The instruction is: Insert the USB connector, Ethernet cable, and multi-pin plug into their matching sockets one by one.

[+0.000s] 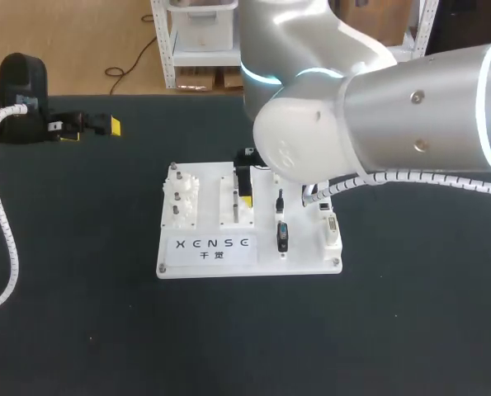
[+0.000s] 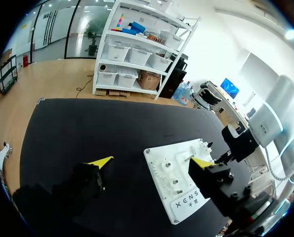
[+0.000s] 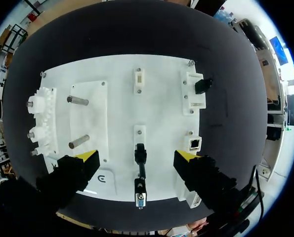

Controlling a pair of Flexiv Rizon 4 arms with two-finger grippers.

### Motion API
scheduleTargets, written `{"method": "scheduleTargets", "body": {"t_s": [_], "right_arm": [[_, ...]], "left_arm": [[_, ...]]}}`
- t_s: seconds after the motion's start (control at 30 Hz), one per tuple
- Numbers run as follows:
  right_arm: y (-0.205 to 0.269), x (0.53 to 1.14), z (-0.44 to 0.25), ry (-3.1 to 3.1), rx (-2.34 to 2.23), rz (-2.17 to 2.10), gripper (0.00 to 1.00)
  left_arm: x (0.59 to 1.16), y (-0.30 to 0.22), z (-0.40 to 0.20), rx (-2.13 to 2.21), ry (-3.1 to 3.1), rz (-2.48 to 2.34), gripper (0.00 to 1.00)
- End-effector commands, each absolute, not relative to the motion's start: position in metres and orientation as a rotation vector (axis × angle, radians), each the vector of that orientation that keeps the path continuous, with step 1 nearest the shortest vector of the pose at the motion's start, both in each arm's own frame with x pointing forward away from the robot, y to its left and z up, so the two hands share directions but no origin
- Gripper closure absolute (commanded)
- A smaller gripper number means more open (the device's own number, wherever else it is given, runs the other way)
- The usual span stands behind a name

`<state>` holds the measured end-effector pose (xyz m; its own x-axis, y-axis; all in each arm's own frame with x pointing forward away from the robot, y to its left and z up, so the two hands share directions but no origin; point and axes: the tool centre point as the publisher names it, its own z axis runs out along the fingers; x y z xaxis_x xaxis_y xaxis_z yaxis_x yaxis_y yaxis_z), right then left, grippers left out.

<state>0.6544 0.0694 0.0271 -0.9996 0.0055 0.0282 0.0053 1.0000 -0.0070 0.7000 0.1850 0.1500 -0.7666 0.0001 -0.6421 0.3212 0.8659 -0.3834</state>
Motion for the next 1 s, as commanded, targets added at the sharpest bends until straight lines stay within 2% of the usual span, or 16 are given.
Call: {"method": "scheduleTargets", "body": {"t_s": [0.03, 0.27, 0.3, 0.4, 0.47, 1.0], "right_arm": [[0.0659, 0.6491, 0.0243, -3.112, -0.003, 0.011, 0.00], [0.0650, 0.6484, 0.0230, -3.117, 0.000, 0.032, 0.00], [0.0649, 0.6489, 0.0228, -3.119, -0.005, 0.034, 0.09], [0.0644, 0.6505, 0.0213, -3.123, -0.018, 0.042, 0.27], [0.0644, 0.6508, 0.0211, -3.126, -0.020, 0.041, 0.50], [0.0630, 0.6575, 0.0215, -3.142, -0.049, 0.039, 0.65]], "left_arm": [[0.7000, 0.1850, 0.1500, 0.231, 2.374, -0.636, 0.00], [0.7000, 0.1850, 0.1500, 0.231, 2.374, -0.636, 0.00], [0.7000, 0.1850, 0.1500, 0.231, 2.374, -0.636, 0.00], [0.7000, 0.1850, 0.1500, 0.231, 2.374, -0.636, 0.00], [0.7000, 0.1850, 0.1500, 0.231, 2.374, -0.636, 0.00], [0.7000, 0.1850, 0.1500, 0.231, 2.374, -0.636, 0.00]]}}
